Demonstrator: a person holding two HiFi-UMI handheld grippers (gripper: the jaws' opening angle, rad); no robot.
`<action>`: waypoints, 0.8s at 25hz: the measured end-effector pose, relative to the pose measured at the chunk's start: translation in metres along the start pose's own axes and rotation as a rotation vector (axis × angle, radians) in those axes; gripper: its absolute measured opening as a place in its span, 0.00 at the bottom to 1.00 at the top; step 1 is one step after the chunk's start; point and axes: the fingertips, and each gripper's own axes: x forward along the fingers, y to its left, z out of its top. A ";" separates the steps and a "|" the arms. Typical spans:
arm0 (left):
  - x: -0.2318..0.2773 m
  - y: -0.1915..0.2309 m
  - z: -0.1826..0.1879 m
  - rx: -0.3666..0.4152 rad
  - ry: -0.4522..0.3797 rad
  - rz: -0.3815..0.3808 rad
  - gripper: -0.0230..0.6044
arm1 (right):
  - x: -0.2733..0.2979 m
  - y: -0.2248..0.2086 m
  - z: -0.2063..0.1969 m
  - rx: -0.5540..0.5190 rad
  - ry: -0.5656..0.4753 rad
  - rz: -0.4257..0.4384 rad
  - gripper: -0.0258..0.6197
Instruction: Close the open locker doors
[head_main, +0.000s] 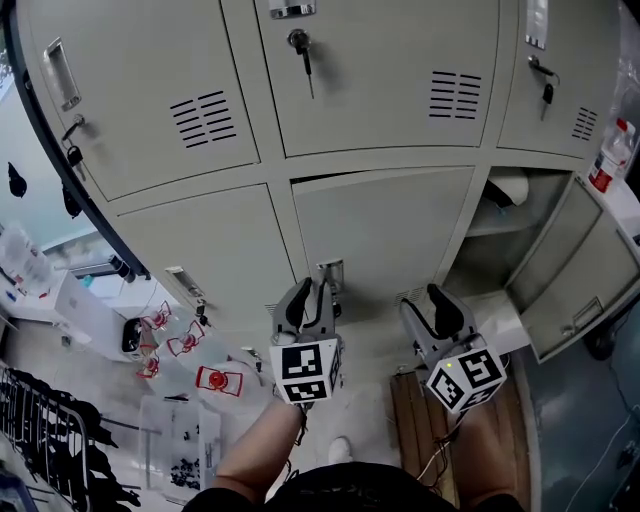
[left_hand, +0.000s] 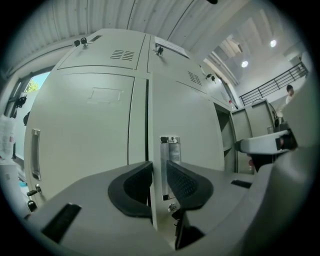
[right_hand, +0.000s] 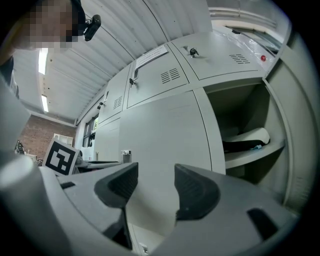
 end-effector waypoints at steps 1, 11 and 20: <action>0.002 0.001 0.000 0.013 0.000 0.009 0.19 | 0.001 -0.001 -0.001 0.002 0.000 -0.004 0.37; 0.020 0.008 0.000 0.081 -0.003 0.088 0.21 | 0.004 -0.008 -0.004 0.009 0.004 -0.033 0.37; 0.024 0.005 0.000 0.141 -0.037 0.144 0.24 | 0.007 -0.016 -0.008 0.018 0.011 -0.043 0.37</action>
